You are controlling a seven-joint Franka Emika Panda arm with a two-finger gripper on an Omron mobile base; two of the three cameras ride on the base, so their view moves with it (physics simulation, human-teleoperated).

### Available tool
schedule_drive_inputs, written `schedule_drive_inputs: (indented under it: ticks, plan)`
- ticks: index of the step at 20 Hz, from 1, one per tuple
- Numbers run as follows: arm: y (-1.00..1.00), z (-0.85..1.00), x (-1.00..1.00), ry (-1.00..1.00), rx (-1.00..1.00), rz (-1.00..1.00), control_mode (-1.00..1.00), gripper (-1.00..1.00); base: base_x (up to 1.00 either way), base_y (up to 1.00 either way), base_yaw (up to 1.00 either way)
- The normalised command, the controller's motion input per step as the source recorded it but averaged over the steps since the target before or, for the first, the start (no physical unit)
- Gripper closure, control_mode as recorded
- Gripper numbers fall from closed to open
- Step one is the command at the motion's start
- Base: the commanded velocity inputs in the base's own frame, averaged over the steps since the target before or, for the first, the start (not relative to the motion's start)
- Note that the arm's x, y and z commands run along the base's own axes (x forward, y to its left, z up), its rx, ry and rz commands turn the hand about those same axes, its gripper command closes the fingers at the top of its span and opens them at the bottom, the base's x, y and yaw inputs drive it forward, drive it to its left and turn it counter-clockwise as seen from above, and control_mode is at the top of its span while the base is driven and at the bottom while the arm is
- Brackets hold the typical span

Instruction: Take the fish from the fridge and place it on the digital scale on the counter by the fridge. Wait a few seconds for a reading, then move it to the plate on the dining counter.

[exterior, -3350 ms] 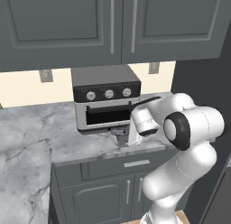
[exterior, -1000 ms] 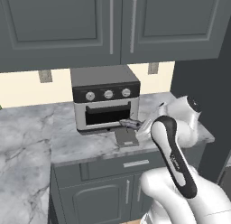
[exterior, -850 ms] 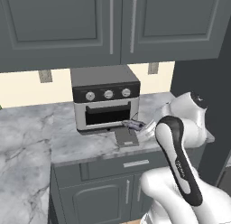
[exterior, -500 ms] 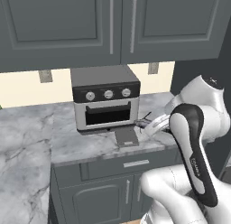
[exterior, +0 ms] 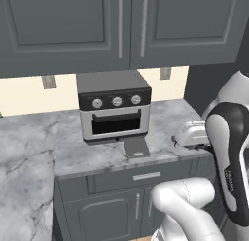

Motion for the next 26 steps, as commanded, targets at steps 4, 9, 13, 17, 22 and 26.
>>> schedule_drive_inputs:
  ticks: [4, 9, 13, 17, 22, 26]
  plan:
    - [-0.14, -0.11, -0.34, 0.0, -0.08, -0.42, -1.0, 1.0, 0.0, 0.0, 0.0]
    - [-0.11, -0.16, -0.01, -0.03, -0.18, -0.41, -1.0, 1.0, 0.0, 0.0, 0.0]
    - [-0.09, -0.06, 0.0, -0.02, -0.08, -0.16, 1.0, 1.0, -0.1, -0.17, -0.13]
    - [0.0, 0.0, 0.0, 0.0, 0.0, 0.0, 1.0, 1.0, -0.95, -0.74, -0.27]
    - [0.0, 0.0, 0.0, 0.0, 0.0, 0.0, 1.0, 1.0, -0.94, -0.82, -0.38]
    - [0.0, 0.0, 0.0, 0.0, 0.0, 0.0, 1.0, 1.0, -0.58, -0.93, -0.48]
